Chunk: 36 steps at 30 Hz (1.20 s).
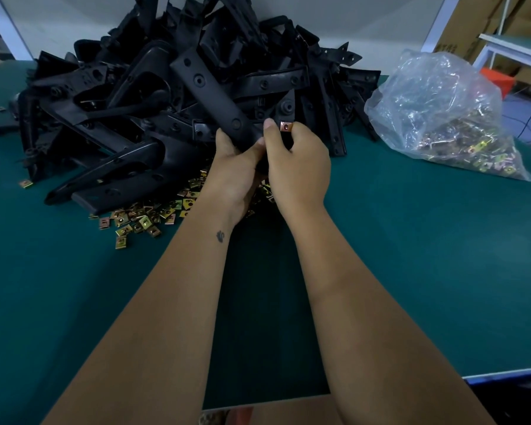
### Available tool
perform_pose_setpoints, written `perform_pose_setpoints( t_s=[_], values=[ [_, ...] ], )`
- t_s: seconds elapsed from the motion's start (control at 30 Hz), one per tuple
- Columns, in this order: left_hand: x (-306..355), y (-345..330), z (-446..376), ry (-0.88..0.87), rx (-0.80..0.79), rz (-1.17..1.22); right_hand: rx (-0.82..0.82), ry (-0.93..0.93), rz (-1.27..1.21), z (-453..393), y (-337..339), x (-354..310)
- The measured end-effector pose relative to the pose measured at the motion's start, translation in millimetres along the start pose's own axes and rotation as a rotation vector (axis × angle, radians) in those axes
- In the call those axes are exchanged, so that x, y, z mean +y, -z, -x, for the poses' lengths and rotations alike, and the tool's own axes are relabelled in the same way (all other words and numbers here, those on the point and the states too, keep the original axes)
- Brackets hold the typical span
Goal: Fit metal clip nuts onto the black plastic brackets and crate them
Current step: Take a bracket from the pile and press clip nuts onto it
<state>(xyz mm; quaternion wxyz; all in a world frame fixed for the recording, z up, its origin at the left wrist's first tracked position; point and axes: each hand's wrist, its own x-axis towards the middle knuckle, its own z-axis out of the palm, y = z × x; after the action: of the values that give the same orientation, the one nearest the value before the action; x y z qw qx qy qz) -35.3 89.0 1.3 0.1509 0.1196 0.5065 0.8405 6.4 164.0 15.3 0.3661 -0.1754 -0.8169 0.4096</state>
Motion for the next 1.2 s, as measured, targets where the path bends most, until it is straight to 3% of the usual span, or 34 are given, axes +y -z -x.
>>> perform_pose_setpoints(
  t_s=[0.17, 0.23, 0.37, 0.5, 0.6, 0.87, 1.1, 1.2],
  values=[
    [7, 5, -1, -0.002, 0.083, 0.116, -0.163, -0.063, -0.282, 0, 1, -1],
    [10, 10, -3, -0.021, 0.107, 0.203, -0.183, -0.087, -0.271, -1, 2, 1],
    [16, 17, -6, -0.046, 0.105, 0.286, -0.273, -0.119, 0.076, -7, 5, 10],
    [16, 19, -6, -0.015, 0.106, 0.299, -0.464, -0.059, 0.446, -7, 1, 14],
    [16, 17, -7, 0.010, 0.111, 0.259, -0.502, -0.019, 0.551, -7, -2, 15],
    [14, 16, -6, 0.036, 0.153, 0.262, -0.405, 0.000, 0.312, -4, -3, 17],
    [14, 14, -6, 0.013, 0.168, 0.280, -0.187, -0.179, -0.257, -11, 3, 12],
    [14, 14, -6, 0.004, 0.148, 0.311, -0.202, -0.283, -0.545, -12, 7, 11]
  ],
)
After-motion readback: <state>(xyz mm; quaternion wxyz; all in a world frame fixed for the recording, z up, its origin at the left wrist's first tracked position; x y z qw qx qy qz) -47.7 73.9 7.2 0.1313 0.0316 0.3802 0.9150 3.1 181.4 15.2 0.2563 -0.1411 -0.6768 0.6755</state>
